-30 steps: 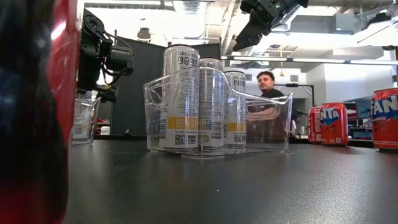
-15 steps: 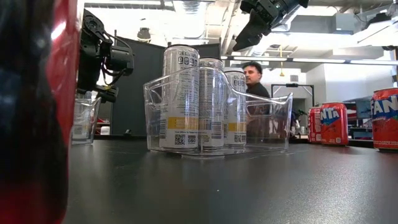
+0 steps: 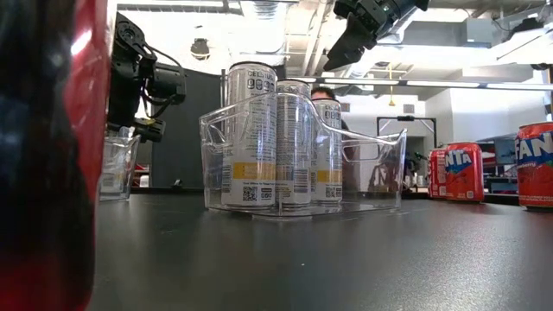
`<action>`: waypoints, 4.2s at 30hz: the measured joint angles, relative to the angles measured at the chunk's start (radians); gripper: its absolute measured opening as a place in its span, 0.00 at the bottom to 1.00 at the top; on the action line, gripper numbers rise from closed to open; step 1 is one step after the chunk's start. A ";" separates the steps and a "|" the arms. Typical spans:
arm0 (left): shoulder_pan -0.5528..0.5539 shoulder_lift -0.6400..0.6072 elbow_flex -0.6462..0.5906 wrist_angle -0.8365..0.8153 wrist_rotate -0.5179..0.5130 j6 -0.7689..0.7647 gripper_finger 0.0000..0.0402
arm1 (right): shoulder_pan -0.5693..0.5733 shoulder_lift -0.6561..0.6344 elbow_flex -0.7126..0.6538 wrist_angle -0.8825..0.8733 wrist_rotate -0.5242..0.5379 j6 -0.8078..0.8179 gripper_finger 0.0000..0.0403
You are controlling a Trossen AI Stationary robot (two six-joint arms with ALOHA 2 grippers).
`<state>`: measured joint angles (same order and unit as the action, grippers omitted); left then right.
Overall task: Sort soda cans
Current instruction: Put the white soda can into the middle transparent bin
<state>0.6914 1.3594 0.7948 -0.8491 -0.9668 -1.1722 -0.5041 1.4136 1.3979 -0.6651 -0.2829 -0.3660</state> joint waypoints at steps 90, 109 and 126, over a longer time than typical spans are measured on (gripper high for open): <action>-0.031 0.000 0.000 -0.048 0.068 0.038 0.58 | 0.000 0.000 0.000 0.000 0.000 0.000 0.82; -0.067 0.001 -0.001 -0.054 0.045 0.027 0.58 | 0.000 0.000 0.000 0.000 0.000 0.001 0.82; -0.098 -0.077 -0.003 -0.053 0.062 0.040 0.57 | 0.000 0.000 0.000 0.000 0.000 0.001 0.82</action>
<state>0.5934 1.2822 0.7918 -0.9026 -0.9052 -1.1323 -0.5040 1.4137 1.3979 -0.6653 -0.2829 -0.3653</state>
